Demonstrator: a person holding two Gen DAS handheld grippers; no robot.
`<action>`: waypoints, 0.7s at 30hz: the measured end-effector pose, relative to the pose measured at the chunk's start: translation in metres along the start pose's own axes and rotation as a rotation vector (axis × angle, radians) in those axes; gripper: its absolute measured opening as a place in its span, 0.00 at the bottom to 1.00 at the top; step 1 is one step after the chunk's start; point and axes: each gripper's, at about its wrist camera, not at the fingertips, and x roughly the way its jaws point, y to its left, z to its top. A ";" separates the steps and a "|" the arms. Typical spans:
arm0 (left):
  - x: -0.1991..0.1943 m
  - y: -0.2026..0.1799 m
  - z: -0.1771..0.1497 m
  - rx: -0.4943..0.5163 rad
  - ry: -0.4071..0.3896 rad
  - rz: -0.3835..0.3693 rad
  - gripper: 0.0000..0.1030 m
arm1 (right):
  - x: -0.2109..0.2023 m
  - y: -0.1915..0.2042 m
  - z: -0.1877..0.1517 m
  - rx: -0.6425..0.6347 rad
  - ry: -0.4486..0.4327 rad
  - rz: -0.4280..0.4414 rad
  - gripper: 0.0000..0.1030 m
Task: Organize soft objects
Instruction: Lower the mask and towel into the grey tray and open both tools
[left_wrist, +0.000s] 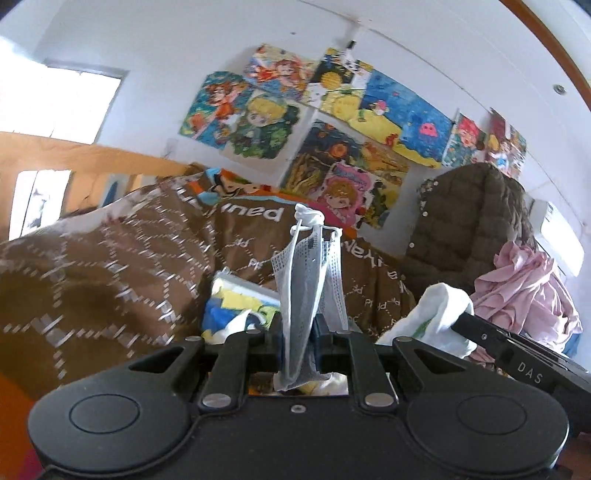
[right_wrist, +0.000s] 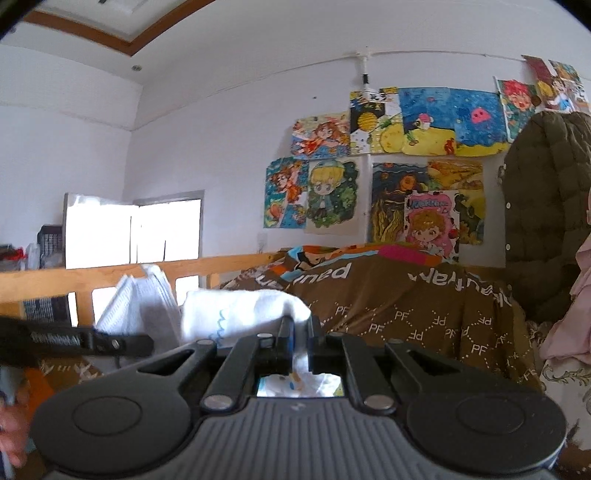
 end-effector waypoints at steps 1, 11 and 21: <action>0.009 -0.001 0.002 0.006 0.004 -0.006 0.16 | 0.005 -0.003 0.002 0.013 -0.006 -0.004 0.07; 0.112 0.013 0.009 0.060 0.103 -0.037 0.16 | 0.093 -0.040 -0.009 0.088 0.033 -0.055 0.07; 0.185 0.061 -0.011 0.011 0.222 0.017 0.16 | 0.165 -0.064 -0.050 0.186 0.161 -0.091 0.07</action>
